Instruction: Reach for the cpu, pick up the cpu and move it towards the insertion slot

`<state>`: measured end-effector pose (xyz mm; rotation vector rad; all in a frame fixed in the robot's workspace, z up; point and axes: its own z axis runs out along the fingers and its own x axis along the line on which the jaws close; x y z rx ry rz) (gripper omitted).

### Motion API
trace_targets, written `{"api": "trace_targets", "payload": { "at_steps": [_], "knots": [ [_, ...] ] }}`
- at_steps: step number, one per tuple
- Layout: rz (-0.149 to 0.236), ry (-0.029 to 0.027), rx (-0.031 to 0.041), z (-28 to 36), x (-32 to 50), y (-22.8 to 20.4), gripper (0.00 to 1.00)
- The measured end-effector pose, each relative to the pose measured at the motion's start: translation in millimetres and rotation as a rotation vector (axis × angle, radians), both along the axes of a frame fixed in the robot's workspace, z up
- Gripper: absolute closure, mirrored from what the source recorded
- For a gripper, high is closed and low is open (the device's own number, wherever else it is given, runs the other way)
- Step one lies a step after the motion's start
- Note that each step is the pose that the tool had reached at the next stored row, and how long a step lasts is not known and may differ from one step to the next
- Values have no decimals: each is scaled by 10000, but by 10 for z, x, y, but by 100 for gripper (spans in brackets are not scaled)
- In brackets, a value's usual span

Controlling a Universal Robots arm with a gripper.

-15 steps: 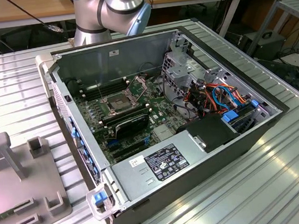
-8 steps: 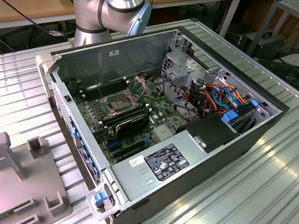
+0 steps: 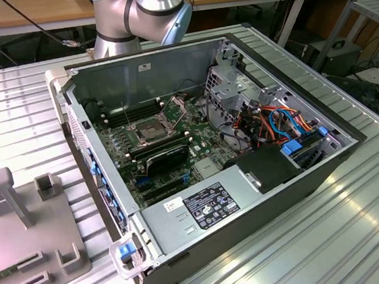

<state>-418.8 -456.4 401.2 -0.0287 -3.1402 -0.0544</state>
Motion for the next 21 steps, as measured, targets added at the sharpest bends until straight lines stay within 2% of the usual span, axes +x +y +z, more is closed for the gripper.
{"api": "trace_targets", "payload": {
  "at_steps": [9,21],
  "knots": [
    [-1,1,0,0,56,0,45],
    [-1,1,0,0,184,0,45]
  ]
}}
